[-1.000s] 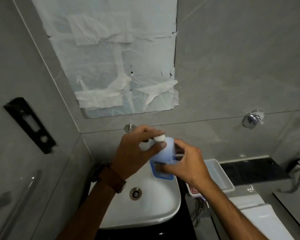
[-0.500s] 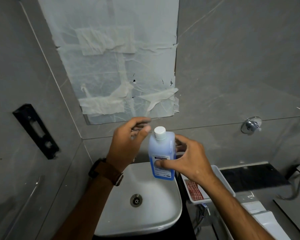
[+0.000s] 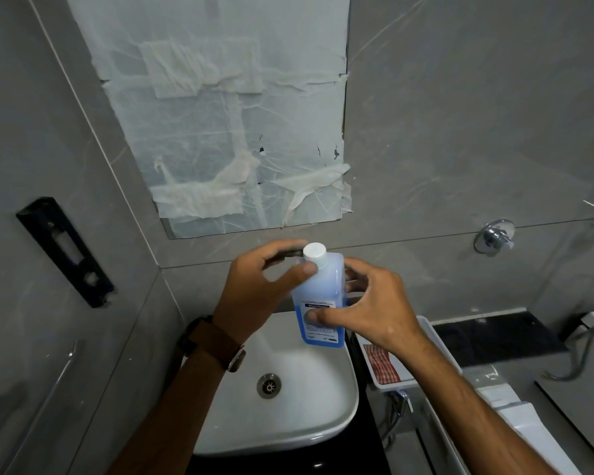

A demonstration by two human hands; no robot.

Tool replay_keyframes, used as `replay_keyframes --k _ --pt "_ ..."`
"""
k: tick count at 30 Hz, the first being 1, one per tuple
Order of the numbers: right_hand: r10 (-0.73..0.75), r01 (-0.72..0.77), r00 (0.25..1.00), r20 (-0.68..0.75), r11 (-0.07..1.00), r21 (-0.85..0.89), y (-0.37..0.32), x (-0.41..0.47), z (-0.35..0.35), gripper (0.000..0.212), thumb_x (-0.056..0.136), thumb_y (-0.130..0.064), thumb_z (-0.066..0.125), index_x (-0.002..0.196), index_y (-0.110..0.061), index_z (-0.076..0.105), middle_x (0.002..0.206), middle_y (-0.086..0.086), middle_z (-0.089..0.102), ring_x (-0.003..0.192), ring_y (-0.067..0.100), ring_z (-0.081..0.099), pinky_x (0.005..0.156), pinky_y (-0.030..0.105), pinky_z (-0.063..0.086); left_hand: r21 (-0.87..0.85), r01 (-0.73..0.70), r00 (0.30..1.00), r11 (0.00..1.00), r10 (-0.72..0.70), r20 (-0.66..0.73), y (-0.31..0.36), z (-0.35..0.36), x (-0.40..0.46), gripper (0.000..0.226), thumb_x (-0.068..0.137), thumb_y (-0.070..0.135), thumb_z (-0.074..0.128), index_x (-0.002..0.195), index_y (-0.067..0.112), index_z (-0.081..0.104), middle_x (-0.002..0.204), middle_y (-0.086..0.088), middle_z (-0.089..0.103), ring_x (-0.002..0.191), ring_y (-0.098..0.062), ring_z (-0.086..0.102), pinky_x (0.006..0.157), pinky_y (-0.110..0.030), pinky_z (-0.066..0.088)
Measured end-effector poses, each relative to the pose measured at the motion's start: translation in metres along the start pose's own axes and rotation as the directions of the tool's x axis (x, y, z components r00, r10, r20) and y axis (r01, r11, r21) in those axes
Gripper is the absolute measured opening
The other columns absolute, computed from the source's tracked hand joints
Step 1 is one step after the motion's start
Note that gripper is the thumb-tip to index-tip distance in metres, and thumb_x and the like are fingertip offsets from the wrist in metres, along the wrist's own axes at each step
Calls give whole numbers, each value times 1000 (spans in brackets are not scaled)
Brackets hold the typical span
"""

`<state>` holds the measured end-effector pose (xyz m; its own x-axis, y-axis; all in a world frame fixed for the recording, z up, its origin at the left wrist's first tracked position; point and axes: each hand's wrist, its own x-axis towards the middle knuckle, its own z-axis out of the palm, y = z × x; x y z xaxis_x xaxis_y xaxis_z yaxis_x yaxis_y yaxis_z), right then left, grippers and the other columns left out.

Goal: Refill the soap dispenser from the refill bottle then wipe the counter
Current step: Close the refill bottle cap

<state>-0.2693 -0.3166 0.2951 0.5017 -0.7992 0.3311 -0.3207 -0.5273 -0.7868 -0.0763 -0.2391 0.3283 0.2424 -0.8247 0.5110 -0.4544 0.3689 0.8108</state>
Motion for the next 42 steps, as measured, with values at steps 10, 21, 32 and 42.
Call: replay_keyframes --k 10,21,32,42 --pt "139 -150 983 118 985 87 53 -46 23 80 52 -49 99 124 -43 66 104 -17 79 93 6 77 80 37 67 63 187 974 980 -193 120 -41 27 -58 40 82 49 70 118 34 66 116 17 69 111 -8 64 95 -30 53" --pt "486 -531 838 247 830 170 185 -180 77 81 56 -16 103 128 -29 67 123 -15 76 118 6 71 103 36 59 34 606 755 795 -588 289 -143 110 -230 53 83 27 78 133 27 59 126 14 67 105 -5 69 86 -21 56" --pt "576 -623 778 253 761 182 248 -230 132 84 60 -1 96 130 -33 62 134 -2 71 128 13 66 109 41 55 163 699 669 697 -717 195 -184 148 -296 58 87 13 72 133 37 48 133 5 62 109 -4 65 88 -15 53" --pt "639 -664 729 244 747 27 238 -239 130 104 67 -13 97 156 -22 43 149 -5 58 138 12 54 118 38 46 206 725 623 657 -753 213 -192 148 -307 71 88 16 73 150 17 38 145 7 48 114 -11 63 87 -8 49"
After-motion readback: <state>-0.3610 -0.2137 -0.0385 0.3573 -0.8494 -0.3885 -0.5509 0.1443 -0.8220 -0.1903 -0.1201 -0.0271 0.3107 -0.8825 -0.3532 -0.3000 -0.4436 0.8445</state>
